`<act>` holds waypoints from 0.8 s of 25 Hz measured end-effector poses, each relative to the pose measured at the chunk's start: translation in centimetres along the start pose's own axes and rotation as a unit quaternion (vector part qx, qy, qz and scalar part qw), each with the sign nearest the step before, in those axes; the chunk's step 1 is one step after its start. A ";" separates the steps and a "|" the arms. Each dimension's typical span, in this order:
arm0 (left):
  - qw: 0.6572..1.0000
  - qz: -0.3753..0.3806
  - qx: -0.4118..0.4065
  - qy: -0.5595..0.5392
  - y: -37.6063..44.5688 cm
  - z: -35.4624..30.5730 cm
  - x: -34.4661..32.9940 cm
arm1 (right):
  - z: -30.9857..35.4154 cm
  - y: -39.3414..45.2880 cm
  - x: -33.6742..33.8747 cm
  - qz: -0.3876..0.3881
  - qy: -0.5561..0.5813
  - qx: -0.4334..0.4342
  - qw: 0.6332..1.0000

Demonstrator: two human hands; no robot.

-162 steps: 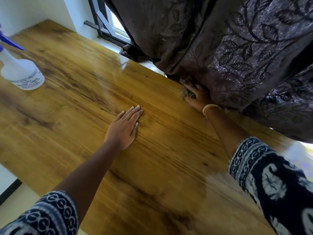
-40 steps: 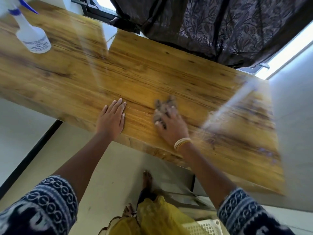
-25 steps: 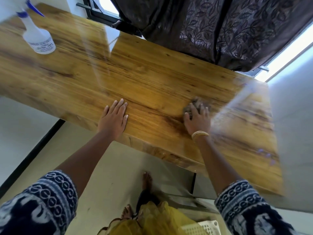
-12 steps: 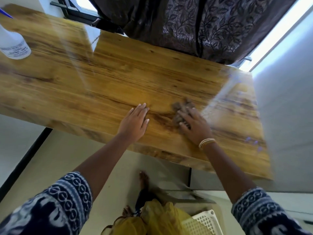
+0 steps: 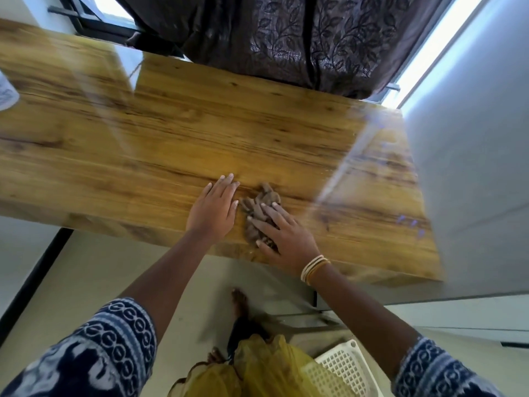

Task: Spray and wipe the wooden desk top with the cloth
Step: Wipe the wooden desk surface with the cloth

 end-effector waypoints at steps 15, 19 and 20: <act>0.999 0.000 -0.001 0.037 0.3 -1.6 0.4 | -4.8 -1.1 0.3 -0.054 0.016 -0.216 0.975; 1.000 0.021 0.004 0.014 0.6 -2.9 0.2 | -4.3 -3.2 0.5 -0.003 0.011 -0.022 1.000; 1.000 0.020 0.015 0.004 0.5 -3.2 0.1 | -6.0 -3.4 0.8 -0.006 0.021 -0.026 0.999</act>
Point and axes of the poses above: each hand's wrist, its own y-axis towards the middle knuckle, its own x-axis out of the back of the hand, z = x × y, the point moved 3 cm from there along y, towards the middle knuckle, and after that the axes turned 4 degrees about -y, right-handed, at the moved point
